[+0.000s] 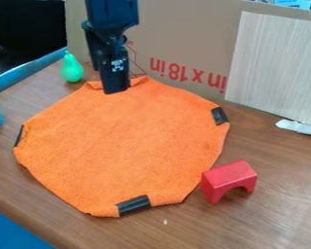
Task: Put the blue block on the left edge of the cloth
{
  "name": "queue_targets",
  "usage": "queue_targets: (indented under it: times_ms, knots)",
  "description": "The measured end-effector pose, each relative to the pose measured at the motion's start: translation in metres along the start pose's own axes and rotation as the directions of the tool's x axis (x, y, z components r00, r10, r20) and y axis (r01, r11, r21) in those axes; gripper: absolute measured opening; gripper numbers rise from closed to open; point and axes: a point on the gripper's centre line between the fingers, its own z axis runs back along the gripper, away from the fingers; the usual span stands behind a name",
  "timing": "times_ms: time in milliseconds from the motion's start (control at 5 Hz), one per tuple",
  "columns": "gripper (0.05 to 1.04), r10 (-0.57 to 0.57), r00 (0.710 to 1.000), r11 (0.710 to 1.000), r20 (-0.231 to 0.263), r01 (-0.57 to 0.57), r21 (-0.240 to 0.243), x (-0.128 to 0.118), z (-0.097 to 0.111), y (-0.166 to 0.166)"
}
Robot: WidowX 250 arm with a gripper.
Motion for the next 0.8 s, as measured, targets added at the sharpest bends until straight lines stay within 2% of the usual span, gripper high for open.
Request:
queue_targets:
  times_ms: [200, 400, 600, 800]
  knots:
    - [0.999, 0.003, 1.0, 1.0, -0.014, -0.003, -0.018, 0.0, -0.007, -0.001]
    - [0.999, 0.083, 0.996, 0.996, -0.021, -0.083, -0.02, -0.022, -0.019, 0.007]
    - [0.999, 0.161, 0.987, 0.987, 0.022, -0.161, 0.027, -0.042, -0.013, 0.015]
    - [0.999, 0.236, 0.97, 0.966, 0.053, -0.24, 0.099, -0.065, -0.009, 0.028]
